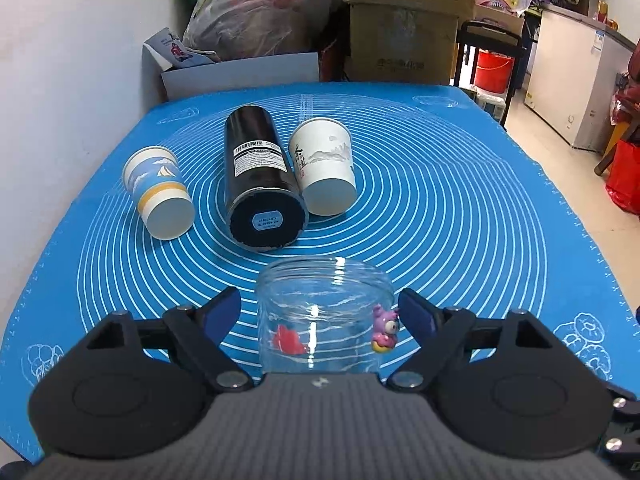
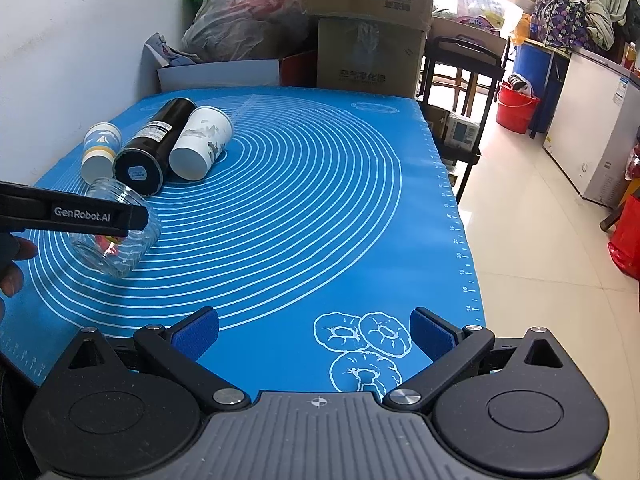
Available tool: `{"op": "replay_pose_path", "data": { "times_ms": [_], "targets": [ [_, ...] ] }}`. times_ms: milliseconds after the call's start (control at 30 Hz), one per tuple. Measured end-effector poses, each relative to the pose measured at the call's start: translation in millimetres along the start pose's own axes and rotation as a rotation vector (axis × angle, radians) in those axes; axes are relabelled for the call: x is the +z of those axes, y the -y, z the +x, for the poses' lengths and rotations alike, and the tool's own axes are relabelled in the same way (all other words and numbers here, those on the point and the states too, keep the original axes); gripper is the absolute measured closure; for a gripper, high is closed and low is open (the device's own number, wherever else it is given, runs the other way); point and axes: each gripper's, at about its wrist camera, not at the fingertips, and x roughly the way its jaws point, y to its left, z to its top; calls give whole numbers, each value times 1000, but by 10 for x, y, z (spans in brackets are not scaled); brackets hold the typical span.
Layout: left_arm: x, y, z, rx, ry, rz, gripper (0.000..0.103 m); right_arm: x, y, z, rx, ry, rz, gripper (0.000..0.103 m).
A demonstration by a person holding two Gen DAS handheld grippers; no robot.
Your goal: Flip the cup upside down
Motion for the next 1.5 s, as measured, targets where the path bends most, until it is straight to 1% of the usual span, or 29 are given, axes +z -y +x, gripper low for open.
{"op": "replay_pose_path", "data": {
  "times_ms": [233,400,500,567,600,700,733,800,933,1000,1033,1133,1233,1367,1400,1433,1500],
  "targets": [
    [20,-27,-227,-11,34,-6,18,51,-46,-29,-9,3,-47,0],
    [17,-168,-435,2,61,-35,18,118,-123,-72,-16,6,-103,0],
    [-17,-337,-554,34,79,-51,17,192,-209,-94,-23,4,-179,0],
    [-76,-486,-610,59,87,-66,15,263,-318,-111,-44,1,-291,0],
    [-117,-572,-624,74,88,-77,15,295,-384,-125,-58,1,-361,0],
    [-257,-841,-616,114,87,-137,15,388,-691,-164,-125,2,-662,0],
    [-308,-942,-609,120,88,-168,15,401,-828,-178,-154,12,-796,0],
    [-379,-1099,-578,136,80,-208,15,378,-1053,-173,-201,24,-1014,0],
    [-528,-1392,-535,159,70,-263,15,195,-1544,-47,-333,23,-1532,0],
    [-590,-1509,-539,169,76,-274,15,83,-1720,8,-375,17,-1737,0],
    [-621,-1569,-545,175,82,-278,15,15,-1803,41,-399,20,-1859,0],
    [-696,-1698,-550,179,92,-278,15,-141,-1964,153,-482,46,-2155,0],
    [-752,-1790,-550,176,105,-275,15,-241,-2062,225,-487,29,-2356,0],
    [-824,-1884,-536,159,114,-284,15,-520,-2060,330,-448,31,-2639,0],
    [-843,-1903,-533,154,114,-288,15,-585,-2048,384,-463,42,-2705,0],
    [-853,-1912,-518,148,113,-293,15,-633,-2044,449,-475,34,-2779,0],
    [-879,-1946,-514,133,114,-303,15,-694,-1990,552,-484,11,-2860,0]
  ]
}}
